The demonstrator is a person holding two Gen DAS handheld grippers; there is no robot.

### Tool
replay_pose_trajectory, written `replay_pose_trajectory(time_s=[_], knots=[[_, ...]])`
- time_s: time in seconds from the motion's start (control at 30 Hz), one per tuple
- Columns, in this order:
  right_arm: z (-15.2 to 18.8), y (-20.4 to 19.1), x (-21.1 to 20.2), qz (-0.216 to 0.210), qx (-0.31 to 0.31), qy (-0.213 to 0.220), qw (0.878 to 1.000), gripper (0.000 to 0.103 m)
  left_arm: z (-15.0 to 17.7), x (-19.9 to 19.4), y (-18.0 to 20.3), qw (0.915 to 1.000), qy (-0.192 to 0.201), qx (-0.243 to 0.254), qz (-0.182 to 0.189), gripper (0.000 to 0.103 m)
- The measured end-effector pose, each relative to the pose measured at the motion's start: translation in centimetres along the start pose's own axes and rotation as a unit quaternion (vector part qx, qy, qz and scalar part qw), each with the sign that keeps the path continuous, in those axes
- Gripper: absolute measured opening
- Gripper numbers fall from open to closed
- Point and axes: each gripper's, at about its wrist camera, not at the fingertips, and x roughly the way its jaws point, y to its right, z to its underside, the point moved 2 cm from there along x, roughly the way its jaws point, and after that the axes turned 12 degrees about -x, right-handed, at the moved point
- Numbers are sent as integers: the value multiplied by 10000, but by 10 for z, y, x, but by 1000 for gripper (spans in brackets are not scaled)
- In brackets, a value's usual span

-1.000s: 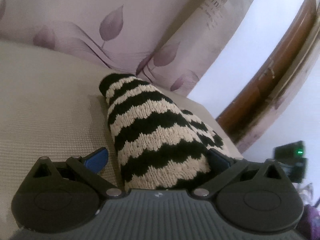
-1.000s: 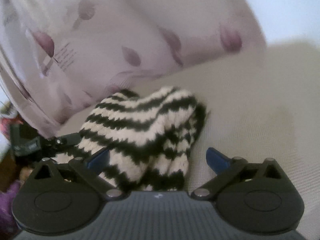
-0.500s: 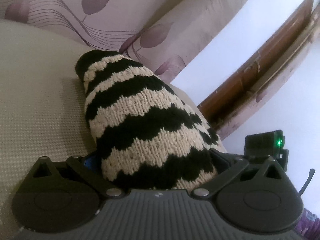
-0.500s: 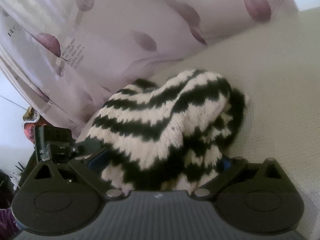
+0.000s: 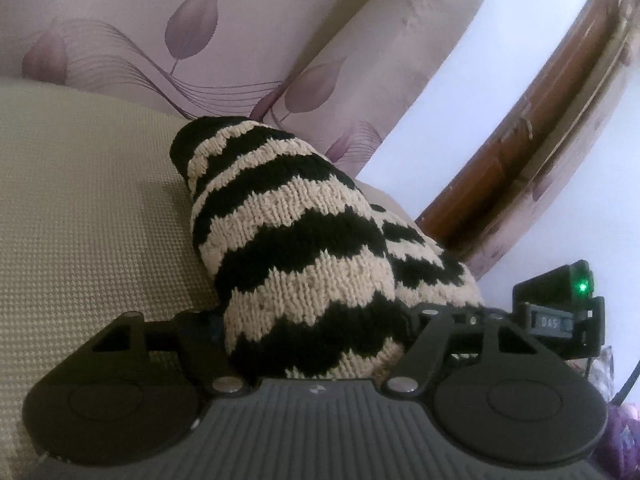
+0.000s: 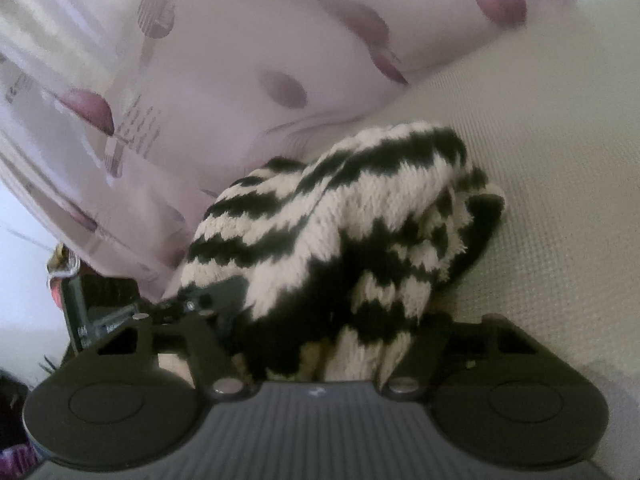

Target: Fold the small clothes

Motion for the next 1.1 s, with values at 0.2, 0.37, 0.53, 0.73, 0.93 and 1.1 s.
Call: replay_pose_trajectory(time_s=[0.2, 0.37, 0.53, 0.73, 0.93, 1.1], knots=[[9, -9, -8, -68, 374, 314, 9988, 64, 3, -11, 19, 9994, 102, 178, -260, 68], [14, -28, -10, -211, 519, 420, 9975, 62, 6, -33, 24, 9992, 254, 62, -294, 67], [23, -49, -11, -313, 527, 533, 9967, 61, 16, -65, 22, 9988, 311, 13, -381, 67], [44, -75, -7, -412, 575, 484, 9963, 60, 34, -103, 20, 9977, 362, -15, -567, 67], [62, -106, -3, -544, 586, 447, 9958, 60, 47, -145, 22, 9957, 509, 15, -772, 67], [77, -136, -3, -663, 521, 464, 9954, 60, 58, -180, 29, 9933, 630, 164, -953, 67]])
